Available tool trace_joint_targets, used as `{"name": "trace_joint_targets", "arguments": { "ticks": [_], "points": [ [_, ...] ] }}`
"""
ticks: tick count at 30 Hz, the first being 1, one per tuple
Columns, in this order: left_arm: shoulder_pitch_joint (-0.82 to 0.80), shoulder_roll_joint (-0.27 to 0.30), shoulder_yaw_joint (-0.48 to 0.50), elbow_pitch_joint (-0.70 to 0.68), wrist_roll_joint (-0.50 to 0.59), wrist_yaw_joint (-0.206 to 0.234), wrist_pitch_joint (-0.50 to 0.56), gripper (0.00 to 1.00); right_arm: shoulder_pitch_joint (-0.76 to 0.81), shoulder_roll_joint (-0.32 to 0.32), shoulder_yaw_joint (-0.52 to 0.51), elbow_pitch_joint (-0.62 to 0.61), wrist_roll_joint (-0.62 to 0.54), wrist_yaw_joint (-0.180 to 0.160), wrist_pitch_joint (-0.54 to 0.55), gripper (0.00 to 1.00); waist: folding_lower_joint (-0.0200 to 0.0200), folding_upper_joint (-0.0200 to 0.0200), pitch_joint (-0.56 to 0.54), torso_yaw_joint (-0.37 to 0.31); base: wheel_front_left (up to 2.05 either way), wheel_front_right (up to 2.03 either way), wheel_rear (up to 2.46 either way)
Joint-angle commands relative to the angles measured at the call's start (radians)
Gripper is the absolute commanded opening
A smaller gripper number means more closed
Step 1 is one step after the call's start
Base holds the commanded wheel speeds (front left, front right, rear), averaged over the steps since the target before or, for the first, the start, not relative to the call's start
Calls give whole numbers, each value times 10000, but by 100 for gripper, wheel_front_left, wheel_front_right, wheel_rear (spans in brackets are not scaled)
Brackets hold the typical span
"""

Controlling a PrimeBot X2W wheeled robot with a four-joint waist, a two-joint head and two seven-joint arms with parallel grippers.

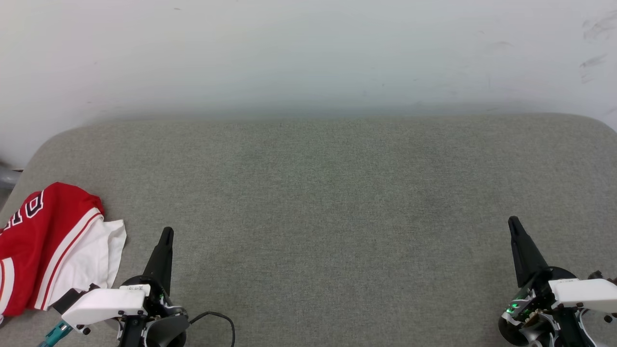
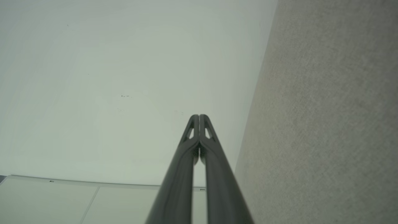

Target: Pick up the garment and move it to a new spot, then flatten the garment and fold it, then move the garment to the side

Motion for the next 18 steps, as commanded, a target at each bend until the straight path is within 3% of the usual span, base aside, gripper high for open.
{"name": "trace_joint_targets", "arguments": {
  "ticks": [1, 18],
  "points": [
    [-62, -14, 21, -6, 5, -45, 43, 0, -110, 21, 0, 3, 40, -3, 4, 0, 0, 0, 0, 0, 0, 0, 0],
    [-62, -14, 21, -6, 5, -45, 43, 0, -110, 21, 0, 3, 40, -3, 4, 0, 0, 0, 0, 0, 0, 0, 0]
  ]
}}
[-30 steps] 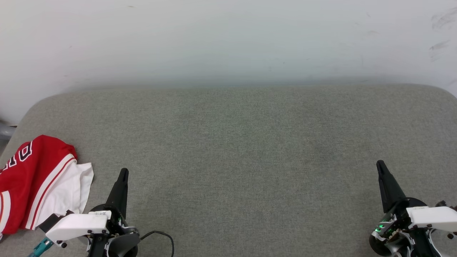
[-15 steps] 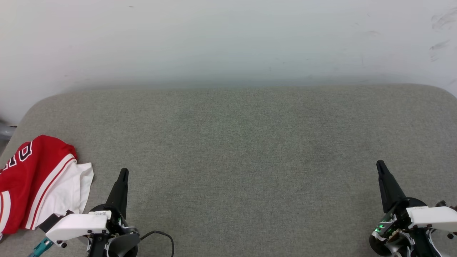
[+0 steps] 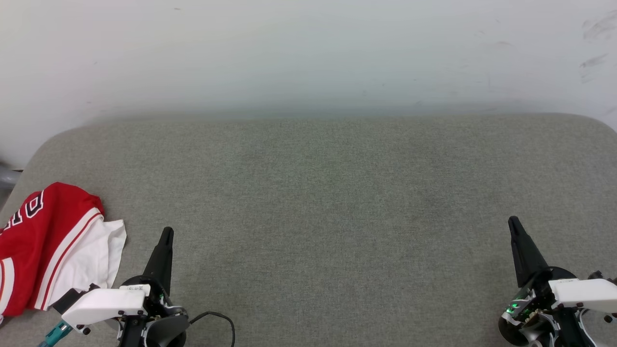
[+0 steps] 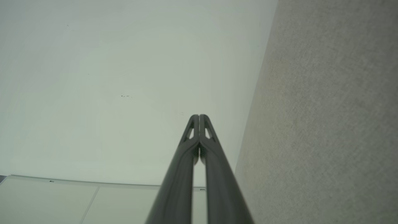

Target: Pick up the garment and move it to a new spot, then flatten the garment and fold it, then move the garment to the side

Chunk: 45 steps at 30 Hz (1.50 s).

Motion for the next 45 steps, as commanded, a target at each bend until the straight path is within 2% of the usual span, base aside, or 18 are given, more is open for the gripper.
{"name": "trace_joint_targets", "arguments": {
  "ticks": [1, 4, 5, 8, 23, 33, 39, 45],
  "points": [
    [-62, -14, 16, -6, 5, -45, 43, 0, -110, 21, 0, 3, 40, -3, 4, 0, 0, -1, 0, 0, 0, 0, 0],
    [-62, -14, 16, -6, 5, -45, 43, 0, -110, 21, 0, 3, 40, -3, 4, 0, 0, -1, 0, 0, 0, 0, 0],
    [10, -2, -8, 29, -1, 4, -7, 100, 15, 0, 3, 24, -2, 0, -1, 100, 0, -1, 0, 0, 0, 0, 0],
    [233, -25, -51, 263, -2, 15, -20, 100, 257, 10, 18, 261, 0, -2, -8, 100, 0, -1, 0, 0, 0, 0, 0],
    [290, -18, -878, -867, 94, 9, -751, 100, 465, 8, 543, -871, -86, -2, -724, 100, 0, -1, -7, 19, 0, 0, 0],
    [357, 4, -1337, -1613, 733, 5, -1189, 100, 590, -81, 865, -1561, -410, -2, -1161, 100, 0, -1, -5, 36, 0, 0, 0],
    [367, 26, -1557, -1928, 1675, 2, -1426, 100, 659, -263, 1067, -1797, -1118, -2, -1414, 100, 0, -1, 2, 40, 0, 0, 0],
    [395, 35, -1720, -2073, 2815, -1, -1646, 100, 672, -383, 1104, -1901, -2687, -2, -1638, 100, 0, -1, 10, 47, 0, 0, 0]
  ]
}}
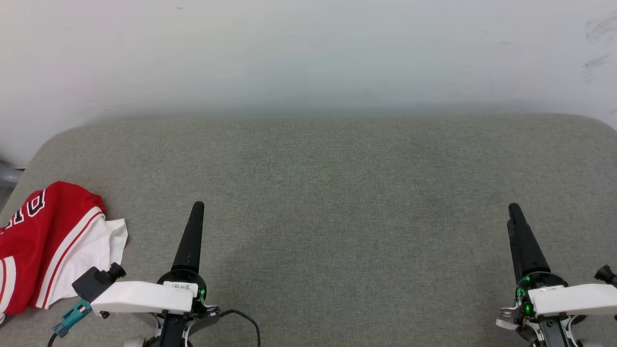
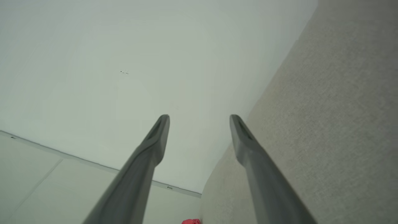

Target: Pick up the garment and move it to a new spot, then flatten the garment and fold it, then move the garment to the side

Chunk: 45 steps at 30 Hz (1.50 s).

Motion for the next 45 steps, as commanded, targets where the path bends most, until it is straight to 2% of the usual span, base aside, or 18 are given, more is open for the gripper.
{"name": "trace_joint_targets", "arguments": {
  "ticks": [1, 8, 18, 25, 45],
  "points": [
    [-63, 47, -49, -237, 439, -18, -107, 100, -67, -128, 46, -234, -680, 0, -102, 100, 0, 0, 2, 2, 0, 0, 0],
    [-63, 103, -133, -294, 2119, -21, -346, 100, -35, -199, 203, -417, -2748, 0, -340, 100, 0, 0, 6, 15, 0, 0, 0],
    [-23, 270, -275, -254, 4378, -25, -629, 100, 45, -274, 354, -593, -4884, 0, -620, 100, 0, 0, 0, 18, 0, 0, 0],
    [-22, 473, -356, -60, 6087, -28, -837, 100, 129, -367, 352, -667, -6645, 0, -372, 100, 0, 0, -8, 27, 0, 0, 0],
    [21, 467, -114, 304, 9315, 62, -1356, 100, 303, -117, -1, -821, -9979, 0, 382, 100, 0, 0, -18, 31, 0, 0, 0]
  ]
}}
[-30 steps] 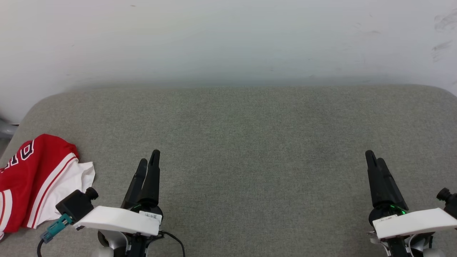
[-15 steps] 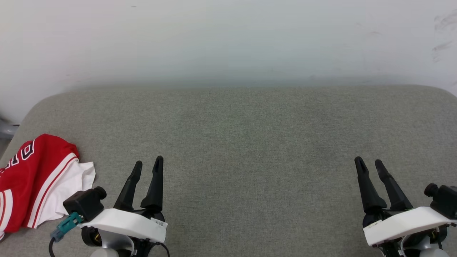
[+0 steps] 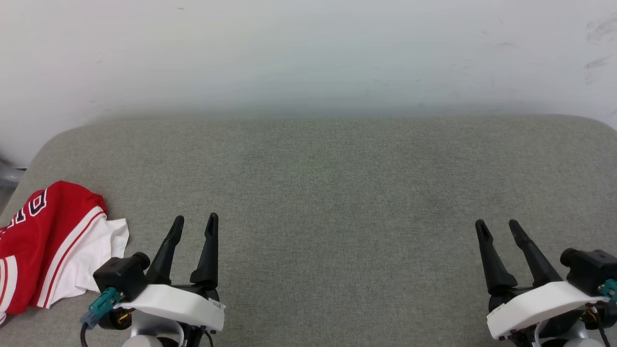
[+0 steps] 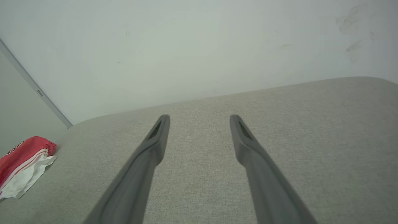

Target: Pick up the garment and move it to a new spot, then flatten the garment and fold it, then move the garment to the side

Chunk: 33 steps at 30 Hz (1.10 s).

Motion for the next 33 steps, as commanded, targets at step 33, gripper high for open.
{"name": "trace_joint_targets", "arguments": {
  "ticks": [33],
  "points": [
    [-58, -123, 78, 468, 2562, -56, -760, 100, 384, 418, -540, -770, -2616, -1, -214, 100, 0, -1, 27, 5, 0, 0, 0]
  ]
}}
